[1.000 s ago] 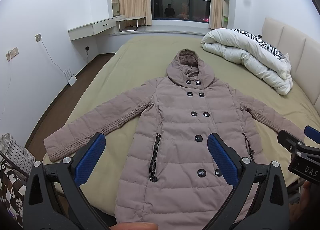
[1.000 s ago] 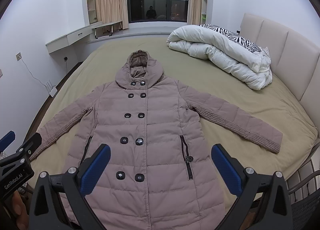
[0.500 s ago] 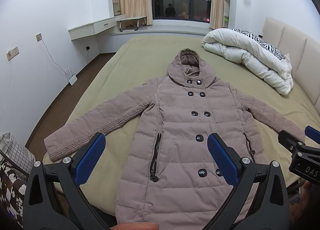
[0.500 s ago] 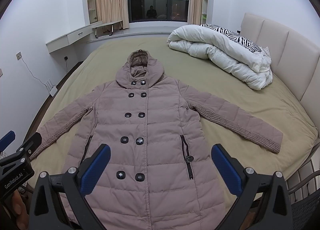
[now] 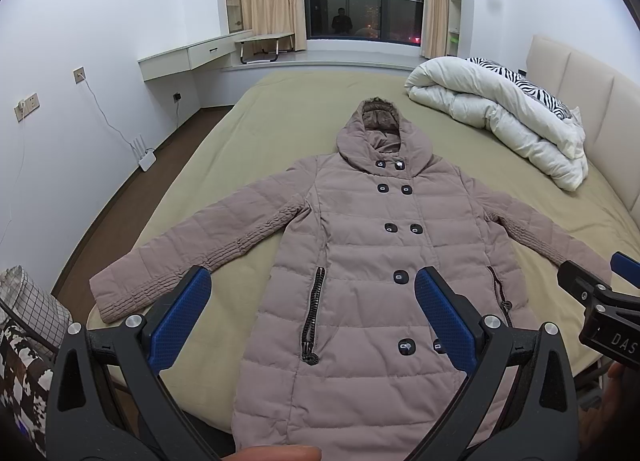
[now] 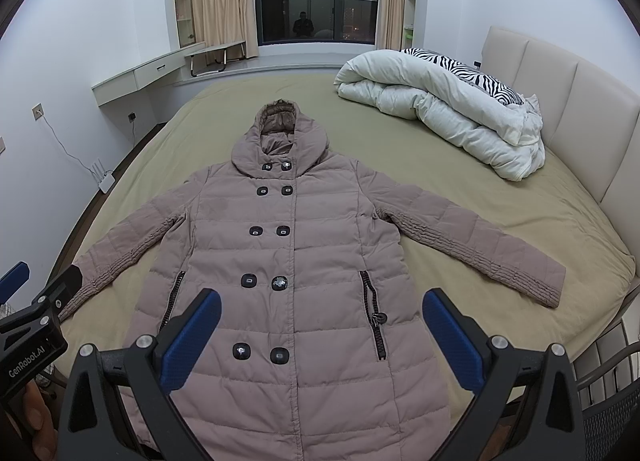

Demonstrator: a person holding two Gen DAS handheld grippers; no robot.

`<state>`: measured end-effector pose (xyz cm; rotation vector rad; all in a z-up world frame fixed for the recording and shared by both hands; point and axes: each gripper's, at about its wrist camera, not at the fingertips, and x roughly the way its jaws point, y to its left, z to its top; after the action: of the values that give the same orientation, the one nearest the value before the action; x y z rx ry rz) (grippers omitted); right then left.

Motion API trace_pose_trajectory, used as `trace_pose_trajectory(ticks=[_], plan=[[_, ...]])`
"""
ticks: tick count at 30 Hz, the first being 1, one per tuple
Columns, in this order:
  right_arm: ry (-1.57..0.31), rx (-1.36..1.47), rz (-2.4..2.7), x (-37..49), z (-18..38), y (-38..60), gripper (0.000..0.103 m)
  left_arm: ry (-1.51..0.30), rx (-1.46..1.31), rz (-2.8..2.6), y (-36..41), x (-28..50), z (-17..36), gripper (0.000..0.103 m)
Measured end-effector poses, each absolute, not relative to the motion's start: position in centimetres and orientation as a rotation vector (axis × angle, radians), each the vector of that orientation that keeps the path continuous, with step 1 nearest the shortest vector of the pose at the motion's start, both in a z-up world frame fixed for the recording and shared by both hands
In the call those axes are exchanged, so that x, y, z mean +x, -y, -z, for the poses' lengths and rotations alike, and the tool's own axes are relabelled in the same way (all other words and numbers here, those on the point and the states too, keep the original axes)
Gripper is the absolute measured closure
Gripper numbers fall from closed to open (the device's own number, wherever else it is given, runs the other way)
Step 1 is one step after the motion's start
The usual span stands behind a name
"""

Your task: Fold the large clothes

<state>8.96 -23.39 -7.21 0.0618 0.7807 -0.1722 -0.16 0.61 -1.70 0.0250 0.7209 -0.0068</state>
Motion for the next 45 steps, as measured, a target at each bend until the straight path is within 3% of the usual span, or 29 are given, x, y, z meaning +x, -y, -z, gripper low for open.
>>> trace_pose_trajectory(ticks=[45], plan=[[-0.787,0.092,0.176,9.1,8.6,24.4,0.0,-0.72,0.039,-0.017,-0.9,-0.1,3.9,0.0]])
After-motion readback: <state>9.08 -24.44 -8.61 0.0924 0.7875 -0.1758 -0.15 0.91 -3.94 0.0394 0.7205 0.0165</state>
